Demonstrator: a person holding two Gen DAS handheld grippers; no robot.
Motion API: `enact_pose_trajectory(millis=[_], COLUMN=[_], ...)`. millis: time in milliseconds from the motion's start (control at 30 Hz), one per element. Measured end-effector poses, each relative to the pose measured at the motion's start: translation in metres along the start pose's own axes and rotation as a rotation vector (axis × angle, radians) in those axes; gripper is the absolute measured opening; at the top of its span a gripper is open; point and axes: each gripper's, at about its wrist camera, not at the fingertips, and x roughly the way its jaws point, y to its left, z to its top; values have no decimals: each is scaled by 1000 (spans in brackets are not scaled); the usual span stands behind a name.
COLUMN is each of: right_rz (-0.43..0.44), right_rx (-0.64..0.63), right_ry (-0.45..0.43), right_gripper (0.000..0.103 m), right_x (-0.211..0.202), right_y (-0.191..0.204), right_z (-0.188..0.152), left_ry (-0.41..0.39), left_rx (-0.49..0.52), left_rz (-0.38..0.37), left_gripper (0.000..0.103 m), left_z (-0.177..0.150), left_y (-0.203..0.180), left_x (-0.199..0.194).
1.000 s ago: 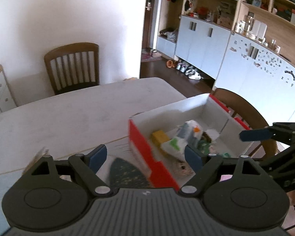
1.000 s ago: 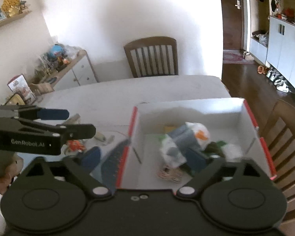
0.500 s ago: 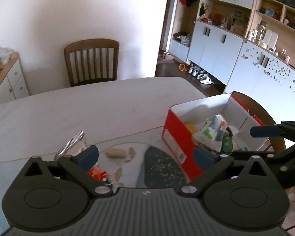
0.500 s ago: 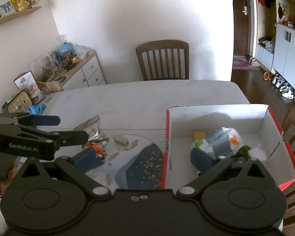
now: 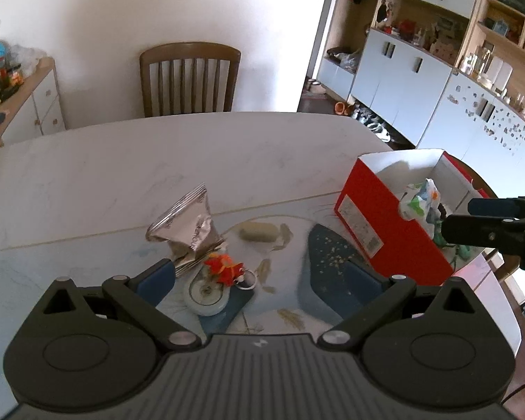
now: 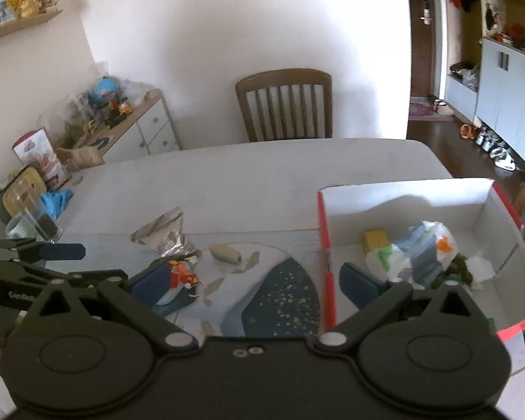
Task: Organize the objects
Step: 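Grasp the round white disc with the left tool while the right tool grasps the cream cylinder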
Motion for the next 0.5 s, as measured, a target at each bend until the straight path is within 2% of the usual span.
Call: enact_pose_trajectory(millis=[233, 500], right_rz=[-4, -24], right_rx=[-35, -53], right_ry=[57, 128], right_gripper=[102, 102], right_x=[27, 70], right_y=[17, 22], right_z=[4, 5], left_ry=[2, 23], left_rx=[-39, -8], left_rz=[-3, 23], left_gripper=[103, 103], left_z=[-14, -30], left_y=[24, 34], left_x=[16, 49])
